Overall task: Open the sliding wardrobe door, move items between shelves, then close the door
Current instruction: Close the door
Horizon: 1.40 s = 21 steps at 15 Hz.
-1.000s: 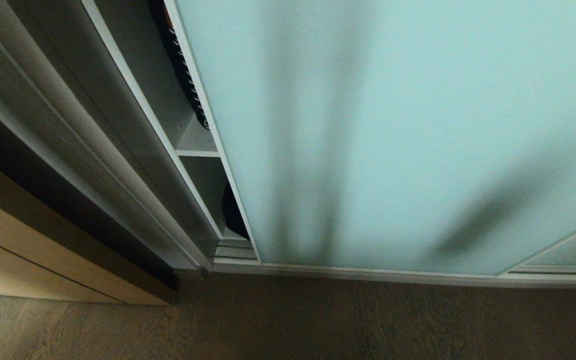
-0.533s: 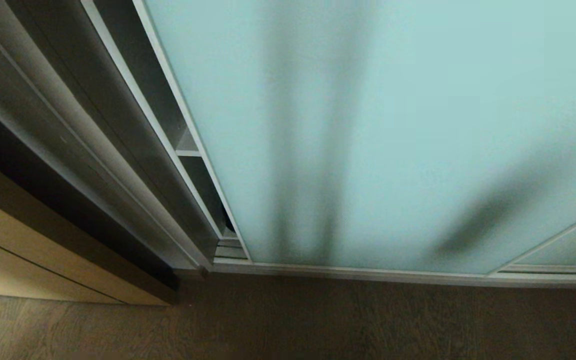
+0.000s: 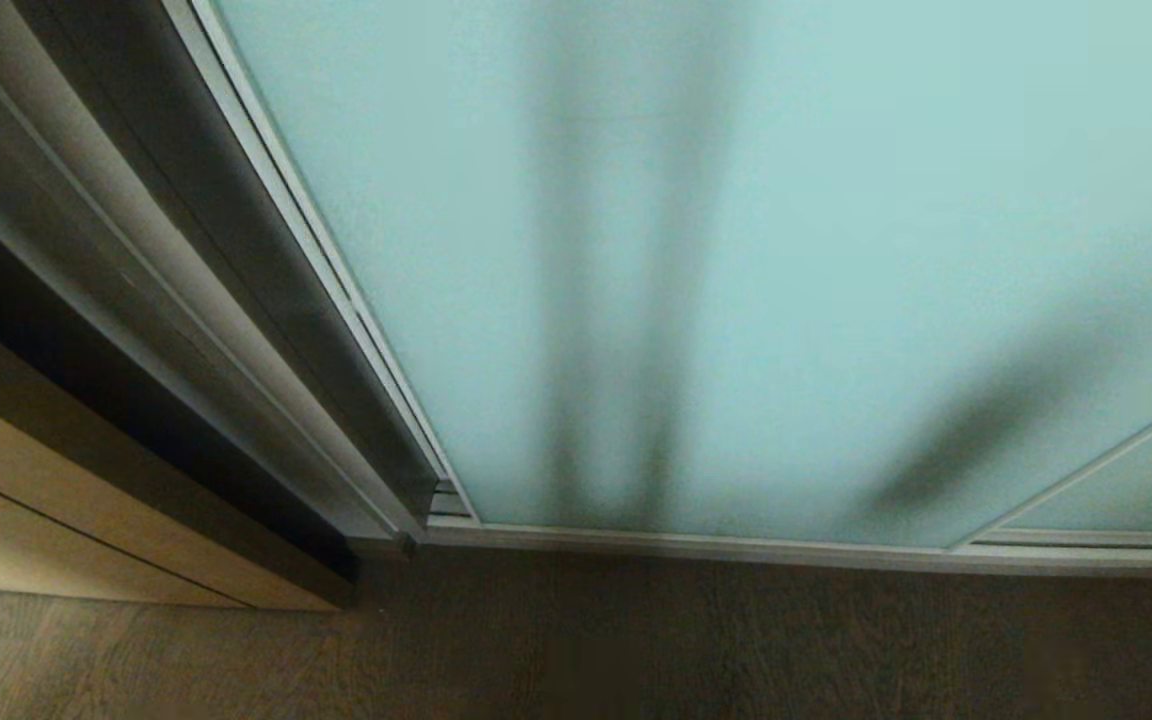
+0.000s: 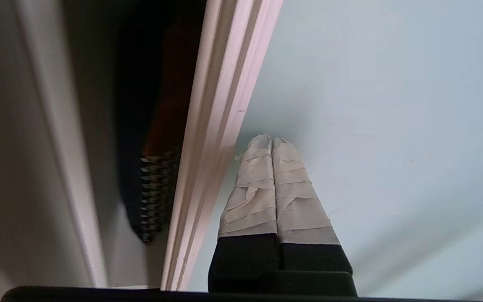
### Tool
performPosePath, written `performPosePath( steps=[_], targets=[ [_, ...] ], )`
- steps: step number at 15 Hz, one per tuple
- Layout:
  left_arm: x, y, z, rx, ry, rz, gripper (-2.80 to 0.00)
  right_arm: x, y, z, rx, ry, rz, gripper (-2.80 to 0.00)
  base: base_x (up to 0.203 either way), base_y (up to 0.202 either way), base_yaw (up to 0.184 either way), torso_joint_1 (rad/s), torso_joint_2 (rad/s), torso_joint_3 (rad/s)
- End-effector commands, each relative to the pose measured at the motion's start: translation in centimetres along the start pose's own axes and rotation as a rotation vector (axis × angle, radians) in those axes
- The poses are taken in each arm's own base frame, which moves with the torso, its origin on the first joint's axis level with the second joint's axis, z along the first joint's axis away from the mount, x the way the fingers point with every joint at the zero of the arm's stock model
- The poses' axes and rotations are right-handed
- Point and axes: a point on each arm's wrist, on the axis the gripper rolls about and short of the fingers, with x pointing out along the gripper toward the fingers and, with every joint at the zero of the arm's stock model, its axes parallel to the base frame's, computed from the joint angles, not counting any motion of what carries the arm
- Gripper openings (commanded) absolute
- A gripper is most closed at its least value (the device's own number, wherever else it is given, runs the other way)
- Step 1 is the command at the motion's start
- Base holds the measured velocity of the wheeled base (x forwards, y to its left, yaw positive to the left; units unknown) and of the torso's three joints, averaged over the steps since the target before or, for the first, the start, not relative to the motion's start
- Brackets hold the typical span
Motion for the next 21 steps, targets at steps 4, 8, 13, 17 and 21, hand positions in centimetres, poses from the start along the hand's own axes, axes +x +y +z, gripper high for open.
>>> performPosePath(
  steps=[4,8,13,17,21],
  targets=[
    [-1.6,0.9,1.2,0.021,-0.036,0.047,-2.8,0.0,0.0,0.0,-0.001,-0.002,0.001,-2.8,0.0,0.0,0.0,0.0,0.0,0.0],
    [-2.2,1.5,1.7,0.036,-0.05,0.088,-2.8,0.0,0.0,0.0,-0.001,-0.002,0.001,-2.8,0.0,0.0,0.0,0.0,0.0,0.0],
    [-2.8,2.4,2.0,0.065,-0.064,0.149,-2.8,0.0,0.0,0.0,-0.001,-0.002,0.001,-2.8,0.0,0.0,0.0,0.0,0.0,0.0],
    [-3.8,2.5,2.7,0.078,-0.085,0.167,-2.8,0.0,0.0,0.0,-0.001,-0.002,0.001,-2.8,0.0,0.0,0.0,0.0,0.0,0.0],
    [-6.1,1.8,4.3,0.08,-0.123,0.047,-2.8,0.0,0.0,0.0,-0.001,-0.002,0.001,-2.8,0.0,0.0,0.0,0.0,0.0,0.0]
  ],
)
